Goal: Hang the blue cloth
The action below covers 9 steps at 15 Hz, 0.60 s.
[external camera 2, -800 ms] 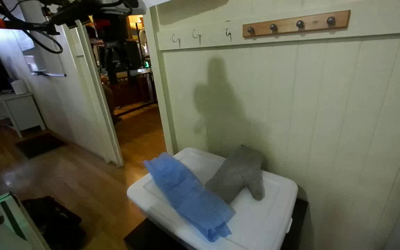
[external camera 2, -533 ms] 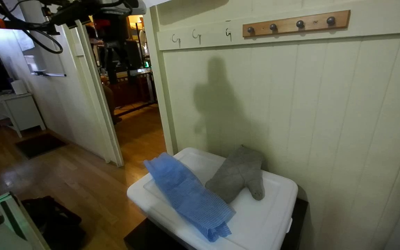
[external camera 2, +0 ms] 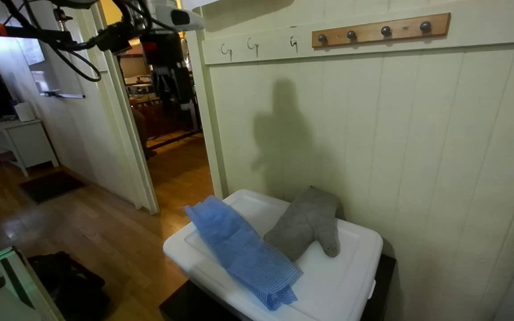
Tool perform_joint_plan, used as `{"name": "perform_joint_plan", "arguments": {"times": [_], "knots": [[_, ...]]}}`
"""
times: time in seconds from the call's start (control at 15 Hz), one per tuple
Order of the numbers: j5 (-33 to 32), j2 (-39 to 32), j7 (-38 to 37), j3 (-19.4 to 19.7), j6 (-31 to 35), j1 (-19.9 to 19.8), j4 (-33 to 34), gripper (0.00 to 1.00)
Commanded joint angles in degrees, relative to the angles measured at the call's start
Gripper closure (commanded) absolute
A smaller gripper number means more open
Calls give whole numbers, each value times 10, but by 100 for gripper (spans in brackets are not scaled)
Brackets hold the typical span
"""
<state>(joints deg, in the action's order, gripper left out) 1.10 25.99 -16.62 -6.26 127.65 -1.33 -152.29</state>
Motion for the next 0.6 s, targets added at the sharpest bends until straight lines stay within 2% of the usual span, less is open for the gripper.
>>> {"name": "perform_joint_plan", "arguments": {"times": [0.0,0.27,0.53], "knots": [[-8,-89,-107,-15,97,-29,-6,0],[-15,-200,-225,-14,203,-47,0,0],[-4,-313,-326,17,340,-34,2,0]]}}
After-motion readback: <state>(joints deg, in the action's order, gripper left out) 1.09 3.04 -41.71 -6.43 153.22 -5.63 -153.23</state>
